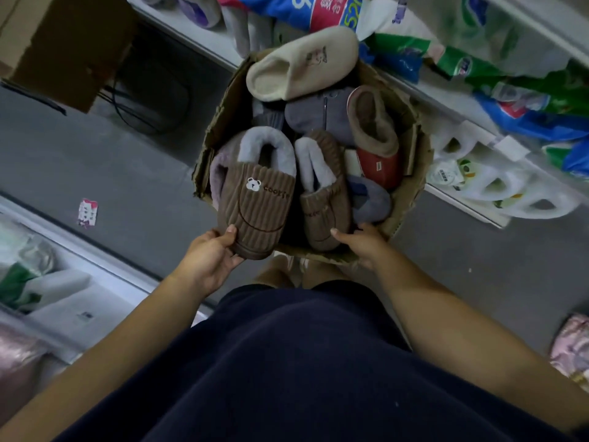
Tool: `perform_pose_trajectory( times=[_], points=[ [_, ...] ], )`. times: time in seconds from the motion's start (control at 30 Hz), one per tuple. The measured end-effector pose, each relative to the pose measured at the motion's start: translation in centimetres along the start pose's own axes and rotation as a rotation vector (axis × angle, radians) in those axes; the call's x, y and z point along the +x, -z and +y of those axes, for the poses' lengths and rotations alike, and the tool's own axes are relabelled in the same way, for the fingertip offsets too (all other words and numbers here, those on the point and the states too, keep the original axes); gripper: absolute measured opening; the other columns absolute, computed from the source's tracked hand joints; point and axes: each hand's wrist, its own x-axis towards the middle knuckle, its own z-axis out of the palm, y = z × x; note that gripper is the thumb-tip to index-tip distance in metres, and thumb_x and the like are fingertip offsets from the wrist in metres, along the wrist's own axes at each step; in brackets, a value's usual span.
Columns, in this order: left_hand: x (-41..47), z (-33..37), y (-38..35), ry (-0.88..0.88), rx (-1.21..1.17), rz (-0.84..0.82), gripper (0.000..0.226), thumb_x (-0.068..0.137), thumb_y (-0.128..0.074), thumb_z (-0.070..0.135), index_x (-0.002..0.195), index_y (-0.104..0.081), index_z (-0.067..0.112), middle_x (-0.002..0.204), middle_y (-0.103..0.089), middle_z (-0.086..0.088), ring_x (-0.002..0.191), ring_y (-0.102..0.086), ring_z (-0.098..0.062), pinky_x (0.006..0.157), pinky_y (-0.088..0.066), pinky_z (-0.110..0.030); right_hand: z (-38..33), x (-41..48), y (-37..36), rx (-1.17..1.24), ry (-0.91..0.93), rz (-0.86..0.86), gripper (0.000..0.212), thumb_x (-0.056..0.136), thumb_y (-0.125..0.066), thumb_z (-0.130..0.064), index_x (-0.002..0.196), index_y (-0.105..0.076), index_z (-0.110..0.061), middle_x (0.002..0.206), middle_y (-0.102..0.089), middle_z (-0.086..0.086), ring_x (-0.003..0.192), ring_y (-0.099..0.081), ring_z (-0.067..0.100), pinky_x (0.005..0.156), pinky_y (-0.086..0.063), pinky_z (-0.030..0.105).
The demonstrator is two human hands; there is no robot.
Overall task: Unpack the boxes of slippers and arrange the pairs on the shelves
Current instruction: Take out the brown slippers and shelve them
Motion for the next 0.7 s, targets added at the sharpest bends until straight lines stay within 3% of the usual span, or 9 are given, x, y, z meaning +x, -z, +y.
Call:
perform_pose_trajectory(
  times=[0.07, 0.13, 0.2, 0.27, 0.37, 0.43, 0.7],
  points=[
    [0.5, -0.4, 0.4, -0.006, 0.005, 0.007, 0.040, 0.107, -0.045, 0.010, 0.144, -0.039, -0.002, 0.137, -0.061, -0.017, 0.121, -0.064, -0.031, 0.092, -0.057, -0.048, 0.8, 1.7, -0.6, 0.097, -0.044, -0.057, 0.107, 0.074, -0.087, -0.042, 0.157, -0.026, -0.011, 0.158, -0.038, 0.004, 0.140, -0.042, 0.029, 0.106, -0.042, 0.041],
    [0.8, -0.4, 0.5, -0.004, -0.014, -0.001, 0.039, 0.107, -0.046, 0.011, 0.143, -0.040, -0.003, 0.136, -0.062, -0.017, 0.120, -0.065, -0.031, 0.094, -0.058, -0.050, 1.6, 3.3, -0.8, 0.165, -0.059, -0.101, 0.103, 0.072, -0.086, -0.047, 0.153, -0.034, -0.011, 0.153, -0.045, 0.002, 0.137, -0.044, 0.029, 0.102, -0.042, 0.041],
    [0.9, -0.5, 0.5, -0.011, -0.038, -0.010, 0.039, 0.106, -0.048, 0.012, 0.142, -0.041, -0.002, 0.136, -0.063, -0.017, 0.119, -0.066, -0.030, 0.096, -0.056, -0.052, 1.5, 3.4, -0.7, 0.127, -0.065, -0.112, 0.106, 0.063, -0.088, -0.054, 0.149, -0.041, -0.012, 0.147, -0.052, 0.003, 0.132, -0.050, 0.029, 0.103, -0.045, 0.044],
    [0.8, -0.5, 0.2, -0.021, -0.059, -0.006, 0.043, 0.103, -0.054, 0.012, 0.143, -0.041, 0.001, 0.137, -0.062, -0.017, 0.118, -0.067, -0.031, 0.096, -0.056, -0.053, 0.8, 2.6, -1.0, 0.115, -0.049, -0.121, 0.107, 0.061, -0.092, -0.049, 0.147, -0.043, -0.010, 0.142, -0.057, 0.004, 0.125, -0.056, 0.026, 0.102, -0.049, 0.042],
    [0.3, -0.4, -0.7, -0.039, 0.015, 0.031, 0.048, 0.100, -0.059, 0.009, 0.144, -0.042, 0.001, 0.138, -0.061, -0.017, 0.118, -0.066, -0.031, 0.095, -0.057, -0.050, 0.0, 0.7, -1.4, 0.195, -0.005, -0.123, 0.081, 0.072, -0.088, -0.037, 0.138, -0.050, -0.008, 0.133, -0.062, 0.003, 0.116, -0.061, 0.023, 0.095, -0.054, 0.036],
    [-0.3, 0.1, -1.6, -0.055, 0.052, 0.051, 0.043, 0.101, -0.057, 0.006, 0.141, -0.045, -0.001, 0.137, -0.061, -0.018, 0.118, -0.065, -0.031, 0.095, -0.057, -0.048, -0.4, -1.2, -1.2, 0.268, 0.016, -0.127, 0.064, 0.084, -0.080, -0.033, 0.137, -0.051, -0.012, 0.134, -0.062, 0.005, 0.121, -0.059, 0.025, 0.103, -0.050, 0.043],
    [-5.5, 2.7, -5.0, -0.113, 0.105, -0.198, 0.031, 0.103, -0.051, 0.005, 0.134, -0.054, 0.009, 0.132, -0.067, -0.010, 0.122, -0.065, -0.025, 0.100, -0.054, -0.046, -1.6, -11.1, 3.2, 0.728, 0.198, -0.186, 0.052, 0.093, -0.066, -0.037, 0.140, -0.053, -0.021, 0.131, -0.067, -0.001, 0.124, -0.061, 0.017, 0.102, -0.050, 0.041]
  ],
)
